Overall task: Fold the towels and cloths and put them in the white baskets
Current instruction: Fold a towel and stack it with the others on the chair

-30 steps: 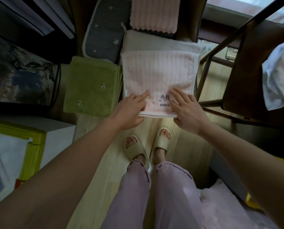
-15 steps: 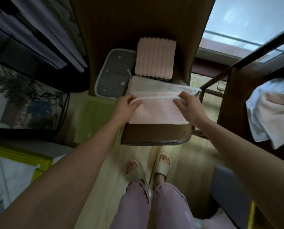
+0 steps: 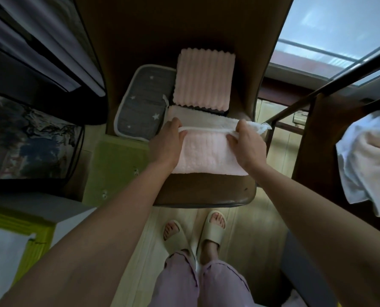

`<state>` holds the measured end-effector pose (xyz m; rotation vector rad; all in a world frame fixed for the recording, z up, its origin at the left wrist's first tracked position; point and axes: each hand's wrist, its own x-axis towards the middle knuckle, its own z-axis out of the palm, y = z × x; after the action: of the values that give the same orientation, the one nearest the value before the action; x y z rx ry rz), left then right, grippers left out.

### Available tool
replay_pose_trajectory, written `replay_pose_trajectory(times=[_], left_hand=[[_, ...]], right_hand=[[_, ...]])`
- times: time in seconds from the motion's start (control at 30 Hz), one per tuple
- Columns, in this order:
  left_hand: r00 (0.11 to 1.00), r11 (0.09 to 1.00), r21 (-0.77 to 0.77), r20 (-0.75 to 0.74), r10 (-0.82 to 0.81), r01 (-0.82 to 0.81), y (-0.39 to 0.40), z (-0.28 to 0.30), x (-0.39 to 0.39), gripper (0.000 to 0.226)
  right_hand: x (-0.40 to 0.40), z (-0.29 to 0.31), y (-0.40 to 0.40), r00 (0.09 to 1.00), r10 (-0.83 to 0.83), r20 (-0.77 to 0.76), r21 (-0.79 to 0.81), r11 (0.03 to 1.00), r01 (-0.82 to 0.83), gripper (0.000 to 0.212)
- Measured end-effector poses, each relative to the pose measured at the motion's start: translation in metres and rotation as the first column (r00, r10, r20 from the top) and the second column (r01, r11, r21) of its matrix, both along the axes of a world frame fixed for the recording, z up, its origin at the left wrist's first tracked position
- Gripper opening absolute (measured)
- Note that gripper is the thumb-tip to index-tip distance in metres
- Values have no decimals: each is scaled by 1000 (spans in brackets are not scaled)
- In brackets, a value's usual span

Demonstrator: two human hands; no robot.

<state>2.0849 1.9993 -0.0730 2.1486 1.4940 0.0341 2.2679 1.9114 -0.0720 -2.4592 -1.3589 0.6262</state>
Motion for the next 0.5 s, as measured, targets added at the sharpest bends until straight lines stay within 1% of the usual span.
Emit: replay_pose_trajectory(times=[0.07, 0.1, 0.13, 0.17, 0.2, 0.23, 0.27, 0.3, 0.33, 0.4, 0.43, 0.5], left_hand=[[999, 981, 185, -2, -51, 50, -5, 0, 4, 20], [992, 956, 274, 34, -122, 108, -9, 2, 9, 22], [971, 933, 305, 82, -225, 191, -16, 3, 15, 26], [934, 923, 242, 126, -335, 299, -23, 4, 21, 31], [896, 906, 123, 141, -421, 406, -32, 5, 28, 38], [867, 874, -2, 125, -482, 486, -39, 2, 33, 43], [852, 849, -87, 98, -514, 522, -43, -2, 38, 47], [850, 840, -132, 73, -522, 527, -45, -8, 41, 49], [859, 845, -155, 64, -509, 512, -46, -11, 43, 50], [872, 857, -167, 59, -486, 488, -48, -17, 45, 51], [867, 853, -163, 44, -496, 496, -49, -19, 46, 52], [855, 844, -152, 13, -519, 514, -51, -20, 46, 54]], right_hand=[[0, -6, 1, 1000, -9, 7, 19, 1000, 9, 17], [0, -9, 2, 1000, -18, -6, 27, 999, 18, 17], [0, -10, 2, 999, -30, -32, 31, 999, 31, 18], [1, -10, 3, 996, -48, -81, 34, 998, 51, 18], [3, -8, 2, 985, -74, -158, 42, 996, 82, 20], [6, -3, 0, 958, -110, -264, 53, 990, 128, 25], [10, 5, -6, 909, -152, -388, 58, 980, 189, 30], [15, 13, -14, 846, -191, -499, 64, 965, 256, 32], [20, 21, -25, 788, -227, -573, 71, 943, 324, 31], [30, 31, -52, 710, -311, -632, 68, 890, 451, 28], [34, 34, -65, 691, -348, -634, 49, 873, 485, 27], [37, 33, -84, 688, -361, -630, -1, 886, 463, 26]])
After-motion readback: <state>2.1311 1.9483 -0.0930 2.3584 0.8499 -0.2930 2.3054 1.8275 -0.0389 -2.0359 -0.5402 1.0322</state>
